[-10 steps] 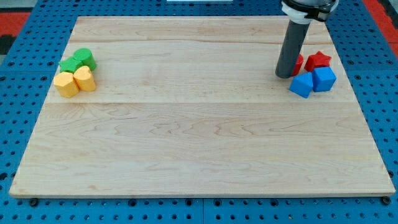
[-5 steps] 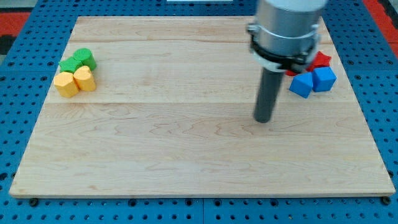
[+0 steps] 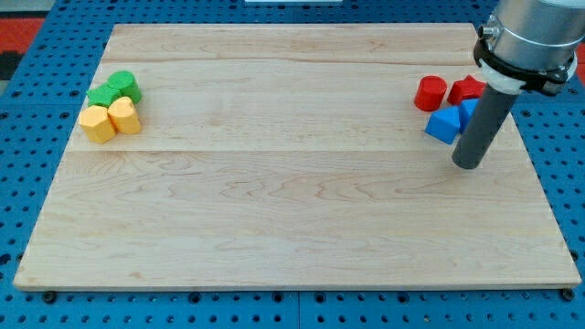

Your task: Push the blue triangle to the bottom left of the red star

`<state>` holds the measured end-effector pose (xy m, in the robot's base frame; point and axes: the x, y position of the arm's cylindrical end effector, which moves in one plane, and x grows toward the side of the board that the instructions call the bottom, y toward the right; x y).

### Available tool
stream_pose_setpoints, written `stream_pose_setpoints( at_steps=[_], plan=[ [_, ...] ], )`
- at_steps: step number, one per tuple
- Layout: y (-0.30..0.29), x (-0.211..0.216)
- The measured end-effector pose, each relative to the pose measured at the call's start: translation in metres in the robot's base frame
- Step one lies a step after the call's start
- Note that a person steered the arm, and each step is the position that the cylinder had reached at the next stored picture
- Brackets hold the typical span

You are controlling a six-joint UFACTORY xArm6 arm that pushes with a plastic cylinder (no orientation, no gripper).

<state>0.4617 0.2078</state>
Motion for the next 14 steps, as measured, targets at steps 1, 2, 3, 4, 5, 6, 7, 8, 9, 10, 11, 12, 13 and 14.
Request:
stream_pose_setpoints(
  at_steps=[1,2,3,4,5,6,7,8,9,10,11,12,13,14],
  plan=[
    [0.000,-0.011],
    [-0.001,-0.019],
    [-0.011,-0.028],
    [-0.028,-0.033],
    [-0.041,-0.033],
    [-0.051,-0.033],
    [-0.052,-0.033],
    [-0.052,-0.038],
    [-0.052,-0.044],
    [-0.048,-0.050],
    [-0.046,-0.056],
    [-0.038,-0.060],
    [-0.032,-0.067],
    [-0.032,-0.075]
  ],
)
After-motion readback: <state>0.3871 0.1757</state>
